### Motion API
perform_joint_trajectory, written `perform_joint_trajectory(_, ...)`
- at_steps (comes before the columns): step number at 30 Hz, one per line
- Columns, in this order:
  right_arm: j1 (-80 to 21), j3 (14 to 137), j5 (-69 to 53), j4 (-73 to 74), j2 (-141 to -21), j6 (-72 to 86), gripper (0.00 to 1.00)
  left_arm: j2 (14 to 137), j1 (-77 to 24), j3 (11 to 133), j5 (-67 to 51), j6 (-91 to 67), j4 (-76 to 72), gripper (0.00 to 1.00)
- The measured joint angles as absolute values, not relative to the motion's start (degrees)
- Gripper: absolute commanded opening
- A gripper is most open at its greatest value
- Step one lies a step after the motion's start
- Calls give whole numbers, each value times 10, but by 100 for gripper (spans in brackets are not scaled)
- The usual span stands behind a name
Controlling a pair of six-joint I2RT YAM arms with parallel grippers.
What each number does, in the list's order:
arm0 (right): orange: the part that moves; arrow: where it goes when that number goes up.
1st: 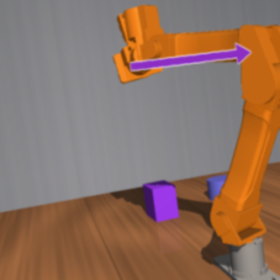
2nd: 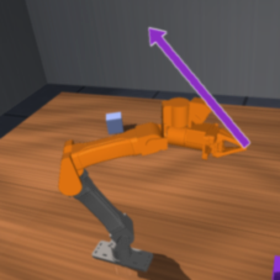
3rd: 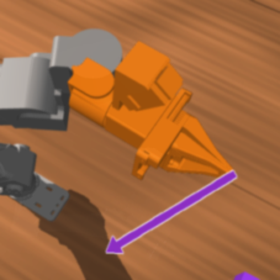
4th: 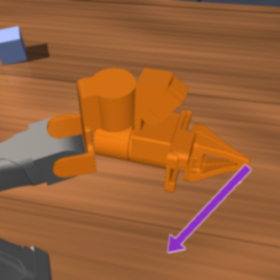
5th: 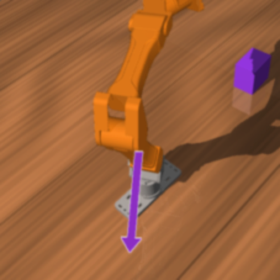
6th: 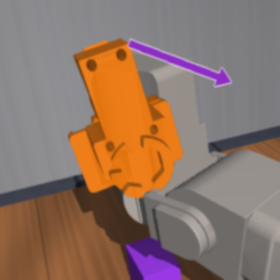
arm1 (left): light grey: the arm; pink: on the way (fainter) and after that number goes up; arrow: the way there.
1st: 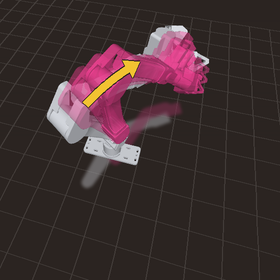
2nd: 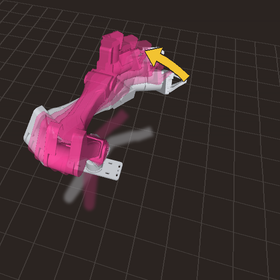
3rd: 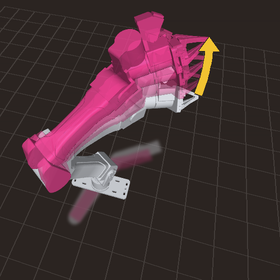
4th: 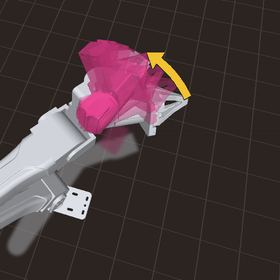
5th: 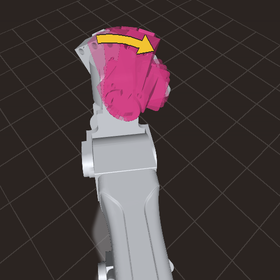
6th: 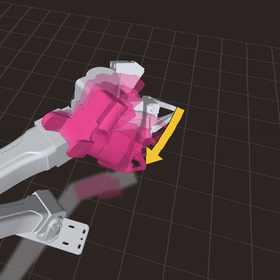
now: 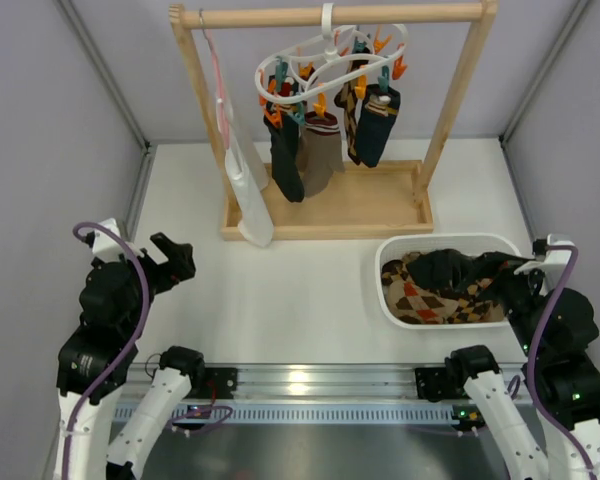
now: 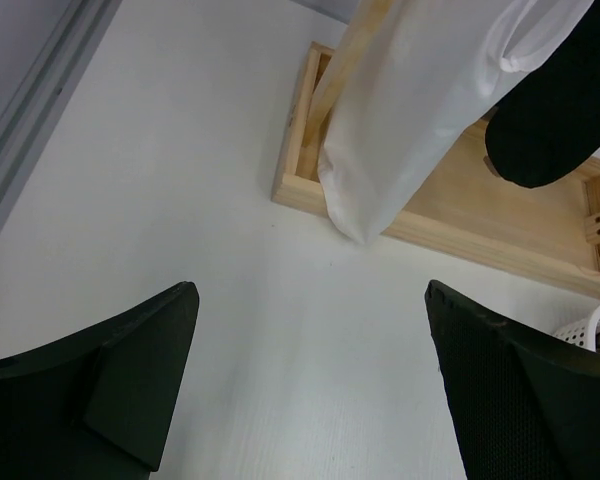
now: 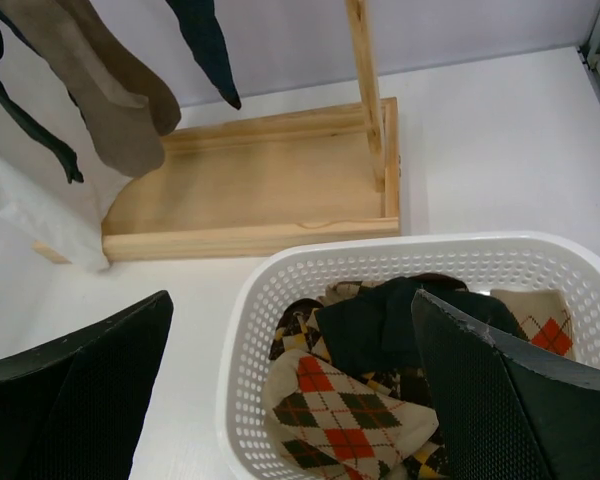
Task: Remove the socks clipped to the hanger
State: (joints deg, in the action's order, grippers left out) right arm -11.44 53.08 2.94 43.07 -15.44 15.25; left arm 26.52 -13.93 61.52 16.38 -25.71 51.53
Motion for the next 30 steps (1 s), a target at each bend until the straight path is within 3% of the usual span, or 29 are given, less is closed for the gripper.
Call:
perform_joint_trajectory(10, -114, 508, 17, 408, -154, 180, 99, 275, -139, 601, 86, -263, 502, 99)
perform_joint_trajectory(18, -114, 369, -175, 225, -184, 244, 99, 282, -139, 573, -60, -285, 459, 98)
perform_joint_trajectory(24, -157, 347, -233, 25, -397, 265, 93, 296, -139, 541, -177, -310, 398, 99)
perform_joint_trajectory(30, -294, 466, -185, -56, -634, 191, 90, 274, -139, 521, -203, -289, 382, 99)
